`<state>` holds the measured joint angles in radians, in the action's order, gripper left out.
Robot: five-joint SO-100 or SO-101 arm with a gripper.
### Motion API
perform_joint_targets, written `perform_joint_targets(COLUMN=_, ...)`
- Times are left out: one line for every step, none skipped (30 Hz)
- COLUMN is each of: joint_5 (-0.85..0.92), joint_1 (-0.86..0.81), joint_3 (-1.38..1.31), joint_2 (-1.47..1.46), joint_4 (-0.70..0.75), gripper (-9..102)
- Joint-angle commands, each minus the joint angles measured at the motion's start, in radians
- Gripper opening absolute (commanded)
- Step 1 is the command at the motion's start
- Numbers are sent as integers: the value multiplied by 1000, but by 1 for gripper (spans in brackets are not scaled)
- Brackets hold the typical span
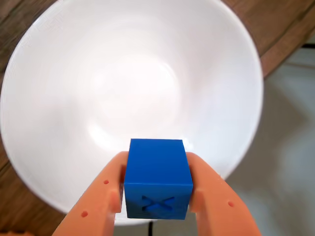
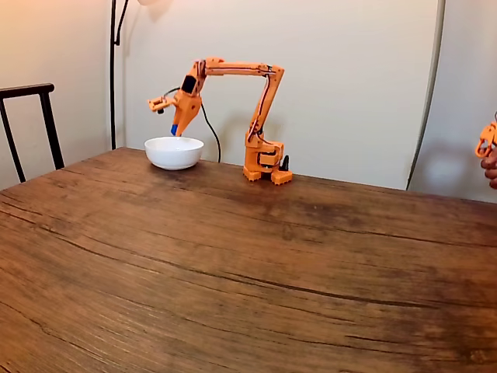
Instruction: Grasp the cube and drop it in the bowl
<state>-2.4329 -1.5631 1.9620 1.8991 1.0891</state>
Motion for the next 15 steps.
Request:
perform_joint_targets(joint_5=2, joint_1=-8, joint_3=49, joint_2=28, joint_4=-75, gripper=7)
perform_joint_targets(joint_5=2, joint_1=-6, joint_3=63, joint_2=28, joint_4=-91, gripper=10)
perform_joint_targets(joint_5=2, joint_1=-5, joint_3=75, joint_2=28, joint_4=-104, gripper=14)
perform_joint_targets(joint_5=2, joint_1=-5, joint_3=84, joint_2=28, joint_4=-114, gripper=19)
perform_joint_targets(joint_5=2, joint_1=-6, joint_3=92, joint_2=28, joint_4=-118, gripper=22)
perform_joint_targets(joint_5=2, joint_1=-8, joint_3=95, joint_2=28, joint_4=-123, gripper=24)
perform_joint_targets(joint_5=2, joint_1=-8, joint_3=95, joint_2=28, joint_4=-123, gripper=25)
perform_joint_targets(joint_5=2, joint_1=-8, joint_3=95, joint_2=28, joint_4=-123, gripper=26)
perform_joint_targets(joint_5=0, joint_1=-8, joint_3=95, joint_2=28, joint_4=-123, gripper=27)
perform_joint_targets(joint_5=-3, joint_1=-8, joint_3=95, joint_2=28, joint_4=-124, gripper=28)
perform_joint_targets(joint_5=-5, joint_1=-8, joint_3=94, joint_2=28, joint_4=-132, gripper=29)
perform_joint_targets(joint_5=-6, joint_1=-8, joint_3=94, joint_2=28, joint_4=-135, gripper=30)
perform_joint_targets(joint_5=-5, joint_1=-6, joint_3=92, joint_2=28, joint_4=-135, gripper=31)
perform_joint_targets(joint_5=-2, joint_1=-2, joint_3=89, joint_2=28, joint_4=-130, gripper=32)
perform_joint_targets(joint_5=0, joint_1=3, joint_3=84, joint_2=28, joint_4=-124, gripper=33)
